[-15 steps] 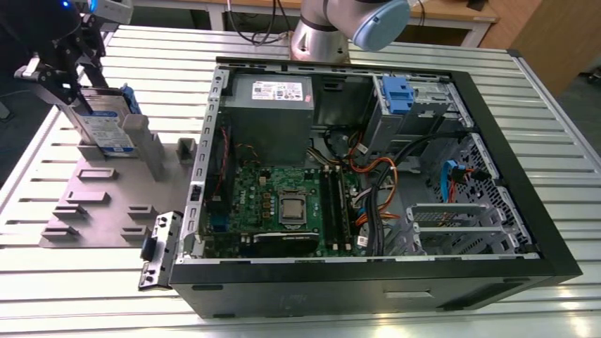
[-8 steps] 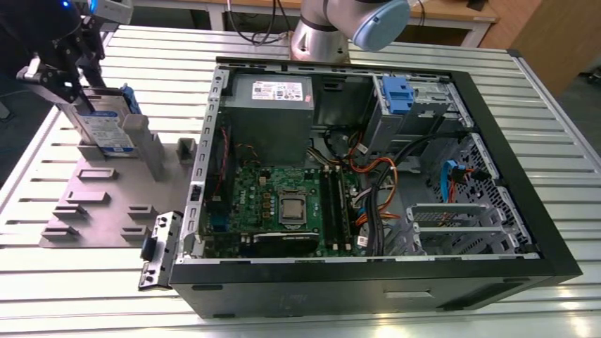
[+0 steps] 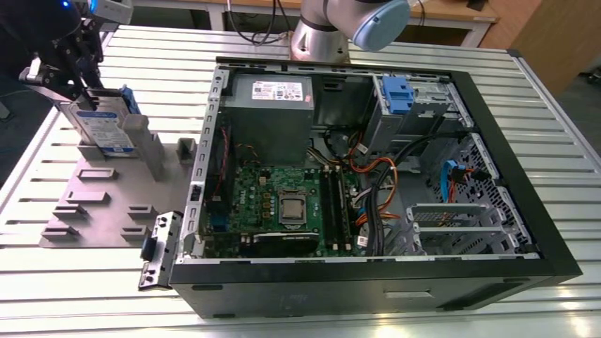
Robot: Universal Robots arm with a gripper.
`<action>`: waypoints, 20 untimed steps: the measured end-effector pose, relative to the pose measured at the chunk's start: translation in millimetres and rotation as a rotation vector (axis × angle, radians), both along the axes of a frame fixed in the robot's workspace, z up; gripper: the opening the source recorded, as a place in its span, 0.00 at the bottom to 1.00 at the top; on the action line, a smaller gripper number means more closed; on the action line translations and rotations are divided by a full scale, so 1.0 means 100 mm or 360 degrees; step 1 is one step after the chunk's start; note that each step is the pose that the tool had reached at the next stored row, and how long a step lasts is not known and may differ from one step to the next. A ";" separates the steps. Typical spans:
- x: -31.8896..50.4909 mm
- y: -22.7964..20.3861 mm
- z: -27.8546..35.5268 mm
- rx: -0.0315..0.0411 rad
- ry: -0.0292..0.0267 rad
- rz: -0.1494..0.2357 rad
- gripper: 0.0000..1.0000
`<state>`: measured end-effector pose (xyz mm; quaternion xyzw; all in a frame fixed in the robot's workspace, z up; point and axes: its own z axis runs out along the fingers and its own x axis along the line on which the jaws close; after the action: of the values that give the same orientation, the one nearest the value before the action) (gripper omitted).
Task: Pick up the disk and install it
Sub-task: 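Pick up the disk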
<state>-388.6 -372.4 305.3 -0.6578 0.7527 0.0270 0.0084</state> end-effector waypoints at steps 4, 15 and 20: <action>0.000 0.000 0.000 0.0000 0.00000 0.0000 0.38; 0.000 0.000 -0.001 0.0000 0.00000 0.0010 0.46; -0.001 0.001 -0.008 0.0003 0.00000 0.0072 0.46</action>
<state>-388.7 -372.2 304.5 -0.6746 0.7376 0.0280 0.0085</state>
